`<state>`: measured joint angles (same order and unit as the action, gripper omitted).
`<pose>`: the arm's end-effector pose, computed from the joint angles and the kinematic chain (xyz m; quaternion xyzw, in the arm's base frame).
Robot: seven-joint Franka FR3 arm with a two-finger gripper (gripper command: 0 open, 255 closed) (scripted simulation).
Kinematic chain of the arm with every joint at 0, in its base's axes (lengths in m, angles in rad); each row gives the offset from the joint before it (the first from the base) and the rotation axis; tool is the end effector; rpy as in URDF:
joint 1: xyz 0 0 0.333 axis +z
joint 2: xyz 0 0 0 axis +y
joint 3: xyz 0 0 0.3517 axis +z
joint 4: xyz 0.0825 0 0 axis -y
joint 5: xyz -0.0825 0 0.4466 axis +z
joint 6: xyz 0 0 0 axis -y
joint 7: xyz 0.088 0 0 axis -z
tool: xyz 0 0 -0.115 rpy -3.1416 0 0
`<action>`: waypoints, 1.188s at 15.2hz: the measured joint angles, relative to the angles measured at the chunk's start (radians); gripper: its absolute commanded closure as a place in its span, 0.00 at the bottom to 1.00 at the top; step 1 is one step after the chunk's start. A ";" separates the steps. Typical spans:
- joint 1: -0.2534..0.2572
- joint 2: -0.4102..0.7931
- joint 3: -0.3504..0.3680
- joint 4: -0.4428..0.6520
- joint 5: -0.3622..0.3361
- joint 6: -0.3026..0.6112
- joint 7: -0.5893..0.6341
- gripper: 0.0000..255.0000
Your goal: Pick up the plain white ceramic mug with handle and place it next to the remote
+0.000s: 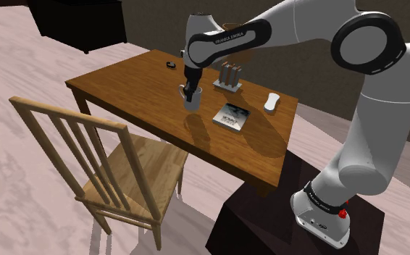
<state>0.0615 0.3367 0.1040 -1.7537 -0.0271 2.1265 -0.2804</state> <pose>0.7061 0.1108 0.3770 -0.9742 -0.2247 -0.0193 0.0043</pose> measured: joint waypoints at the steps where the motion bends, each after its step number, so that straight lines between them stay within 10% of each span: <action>1: 0.000 -0.005 0.001 0.005 0.000 -0.010 0.001 1.00; 18: -0.002 -0.064 0.003 0.157 0.009 -0.220 -0.005 1.00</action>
<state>0.0599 0.2728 0.1069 -1.5970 -0.0186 1.9062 -0.2853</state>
